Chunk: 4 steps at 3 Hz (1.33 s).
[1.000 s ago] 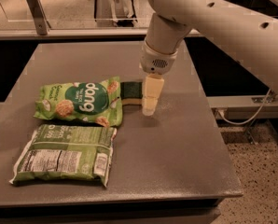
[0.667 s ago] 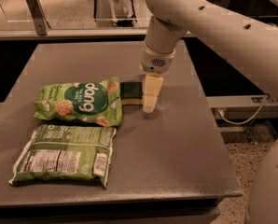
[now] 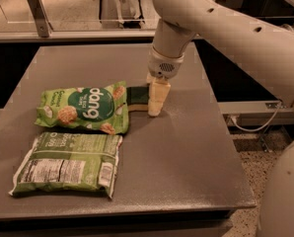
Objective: Pick sponge
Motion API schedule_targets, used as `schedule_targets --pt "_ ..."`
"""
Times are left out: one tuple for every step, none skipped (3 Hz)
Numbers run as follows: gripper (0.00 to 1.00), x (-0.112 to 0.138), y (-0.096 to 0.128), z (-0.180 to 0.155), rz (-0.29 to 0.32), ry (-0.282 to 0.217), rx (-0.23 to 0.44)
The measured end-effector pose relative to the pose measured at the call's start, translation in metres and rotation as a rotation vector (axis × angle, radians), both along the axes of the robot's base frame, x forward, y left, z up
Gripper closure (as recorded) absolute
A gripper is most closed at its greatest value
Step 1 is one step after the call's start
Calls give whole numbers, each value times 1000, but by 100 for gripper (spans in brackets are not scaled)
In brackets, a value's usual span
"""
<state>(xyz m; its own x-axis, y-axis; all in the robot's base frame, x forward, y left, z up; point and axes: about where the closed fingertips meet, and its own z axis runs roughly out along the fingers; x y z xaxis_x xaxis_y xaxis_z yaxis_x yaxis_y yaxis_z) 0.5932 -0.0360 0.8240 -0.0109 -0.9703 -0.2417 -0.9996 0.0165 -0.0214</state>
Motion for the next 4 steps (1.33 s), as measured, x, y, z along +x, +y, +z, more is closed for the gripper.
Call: schedule_targets --pt "51 0 1 -1 1 0 1" --pt "74 1 1 4 1 0 1" --pt "97 1 1 6 1 0 1" --pt "100 -8 -60 44 -103 -30 1"
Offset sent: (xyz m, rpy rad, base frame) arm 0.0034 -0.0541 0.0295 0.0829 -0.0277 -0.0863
